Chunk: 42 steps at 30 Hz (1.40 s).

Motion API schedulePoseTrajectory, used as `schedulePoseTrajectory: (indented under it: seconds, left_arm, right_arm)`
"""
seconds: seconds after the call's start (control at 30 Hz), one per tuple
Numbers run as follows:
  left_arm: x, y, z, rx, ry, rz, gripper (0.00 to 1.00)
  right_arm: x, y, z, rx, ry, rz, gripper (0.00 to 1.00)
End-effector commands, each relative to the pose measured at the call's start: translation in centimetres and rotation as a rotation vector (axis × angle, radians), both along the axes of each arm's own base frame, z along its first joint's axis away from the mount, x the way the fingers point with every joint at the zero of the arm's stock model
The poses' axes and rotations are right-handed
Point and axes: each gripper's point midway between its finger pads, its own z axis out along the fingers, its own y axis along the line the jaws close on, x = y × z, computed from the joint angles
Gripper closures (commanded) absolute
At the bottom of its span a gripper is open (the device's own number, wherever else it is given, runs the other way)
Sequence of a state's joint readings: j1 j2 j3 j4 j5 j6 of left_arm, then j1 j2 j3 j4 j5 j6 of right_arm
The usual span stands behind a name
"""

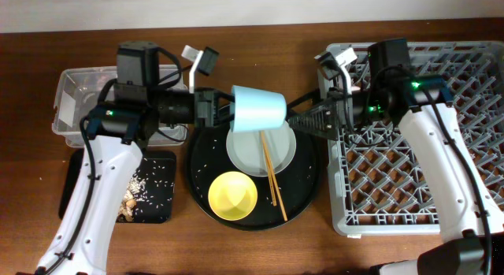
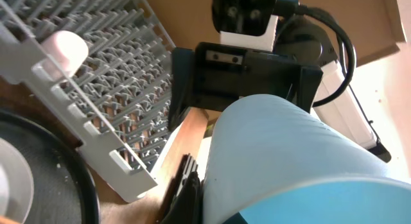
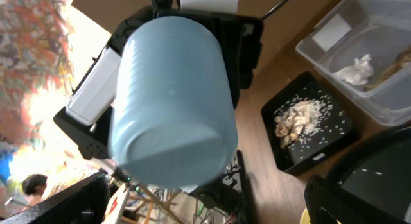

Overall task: Sort waste into correct bins and load items into the dishwasher rack
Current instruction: 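Lift the blue cup and hand it to the right gripper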

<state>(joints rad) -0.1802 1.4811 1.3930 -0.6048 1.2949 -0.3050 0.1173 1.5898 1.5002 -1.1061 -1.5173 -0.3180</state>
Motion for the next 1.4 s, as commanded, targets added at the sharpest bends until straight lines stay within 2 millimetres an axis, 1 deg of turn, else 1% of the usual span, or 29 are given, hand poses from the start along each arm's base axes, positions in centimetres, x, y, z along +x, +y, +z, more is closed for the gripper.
schedulePoseTrajectory:
  seconds: [0.0, 0.1, 0.23, 0.37, 0.6, 0.67, 0.73, 0.87, 0.9, 1.17, 1.27, 1.33, 1.37]
  left_arm:
    - [-0.8, -0.8, 0.9, -0.022, -0.061, -0.046, 1.0]
    - [-0.6, -0.8, 0.7, -0.012, -0.061, -0.035, 1.0]
    - [-0.7, -0.9, 0.7, -0.011, -0.061, -0.038, 1.0]
    - [-0.7, -0.9, 0.7, -0.011, -0.061, -0.038, 1.0]
    - [-0.7, -0.9, 0.7, -0.012, -0.062, -0.039, 1.0]
    - [-0.7, -0.9, 0.7, -0.012, -0.061, -0.039, 1.0]
    - [-0.7, -0.9, 0.7, -0.012, -0.061, -0.039, 1.0]
    - [-0.7, -0.9, 0.7, -0.012, -0.061, -0.039, 1.0]
    - [-0.7, -0.9, 0.7, -0.012, -0.061, -0.039, 1.0]
    - [-0.7, -0.9, 0.7, -0.012, -0.061, -0.039, 1.0]
    - [-0.7, -0.9, 0.7, -0.012, -0.061, -0.039, 1.0]
    - [-0.6, -0.9, 0.7, -0.011, -0.062, -0.038, 0.99]
    - [-0.6, -0.9, 0.7, -0.007, -0.063, -0.032, 0.93]
  right_arm:
    - [-1.4, 1.3, 1.1, 0.037, -0.034, 0.063, 0.05]
    - [-1.8, 2.1, 1.2, 0.042, -0.062, 0.09, 0.09]
    - [-1.9, 2.6, 1.8, 0.051, -0.114, 0.107, 0.11]
    - [-2.0, 2.8, 2.4, 0.059, -0.162, 0.117, 0.17]
    - [-2.5, 3.6, 2.5, 0.064, -0.175, 0.144, 0.17]
    - [-2.6, 3.7, 2.6, 0.067, -0.191, 0.15, 0.18]
    - [-2.5, 3.8, 2.7, 0.07, -0.206, 0.153, 0.21]
    - [-2.4, 3.9, 2.9, 0.075, -0.237, 0.153, 0.24]
    - [-2.3, 3.9, 3.0, 0.079, -0.257, 0.154, 0.26]
    - [-2.2, 4.0, 3.7, 0.085, -0.292, 0.154, 0.27]
    - [-2.2, 4.0, 3.8, 0.086, -0.295, 0.154, 0.4]
    - [-2.2, 4.0, 3.8, 0.086, -0.295, 0.154, 0.43]
    - [-2.2, 4.0, 3.8, 0.086, -0.295, 0.154, 0.43]
